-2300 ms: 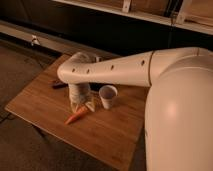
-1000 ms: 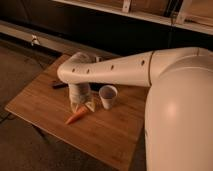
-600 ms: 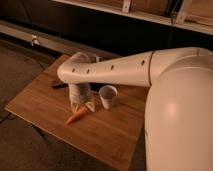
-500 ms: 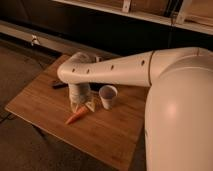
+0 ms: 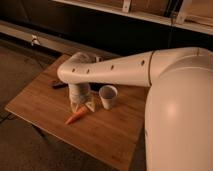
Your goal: Place the pepper in the ceramic cup
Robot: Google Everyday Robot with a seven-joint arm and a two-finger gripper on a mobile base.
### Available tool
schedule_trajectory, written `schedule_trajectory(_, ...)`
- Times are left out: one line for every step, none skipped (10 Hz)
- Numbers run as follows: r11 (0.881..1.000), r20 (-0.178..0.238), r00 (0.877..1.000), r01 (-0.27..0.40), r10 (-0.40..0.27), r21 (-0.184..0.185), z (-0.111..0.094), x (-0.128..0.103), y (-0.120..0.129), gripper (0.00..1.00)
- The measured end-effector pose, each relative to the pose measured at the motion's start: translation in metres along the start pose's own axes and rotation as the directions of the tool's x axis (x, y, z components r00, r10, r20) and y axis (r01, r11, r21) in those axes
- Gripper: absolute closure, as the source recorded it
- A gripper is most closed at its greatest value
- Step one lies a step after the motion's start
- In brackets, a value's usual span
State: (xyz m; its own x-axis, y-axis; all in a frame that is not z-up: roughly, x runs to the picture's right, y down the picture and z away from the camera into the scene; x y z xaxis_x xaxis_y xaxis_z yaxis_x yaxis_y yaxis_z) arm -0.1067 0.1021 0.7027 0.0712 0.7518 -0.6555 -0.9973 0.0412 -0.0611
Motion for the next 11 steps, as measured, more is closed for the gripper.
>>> schedule_trajectory(1.000,0.000,1.000,0.000,0.000,0.000,0.000,0.000,0.000,0.35)
schedule_trajectory(1.000,0.000,1.000,0.000,0.000,0.000,0.000,0.000,0.000,0.35)
schedule_trajectory(1.000,0.000,1.000,0.000,0.000,0.000,0.000,0.000,0.000,0.35)
schedule_trajectory(1.000,0.000,1.000,-0.001,0.001,0.002,0.001,0.000,0.000,0.35)
schedule_trajectory(1.000,0.002,1.000,-0.006,0.006,0.006,0.001,0.001,-0.001,0.35)
schedule_trajectory(0.999,0.020,0.999,-0.027,0.026,0.028,0.002,0.003,-0.006,0.35)
schedule_trajectory(0.999,0.035,0.999,-0.041,0.040,0.035,0.002,0.003,-0.008,0.35)
schedule_trajectory(0.997,0.066,0.996,-0.066,0.063,0.047,0.005,0.006,-0.006,0.35)
schedule_trajectory(0.995,0.088,0.993,-0.083,0.078,0.053,0.010,0.012,-0.001,0.35)
schedule_trajectory(0.992,0.104,0.989,-0.111,0.105,0.057,0.015,0.018,0.003,0.35)
schedule_trajectory(0.986,0.105,0.984,-0.155,0.147,0.068,0.017,0.019,-0.003,0.35)
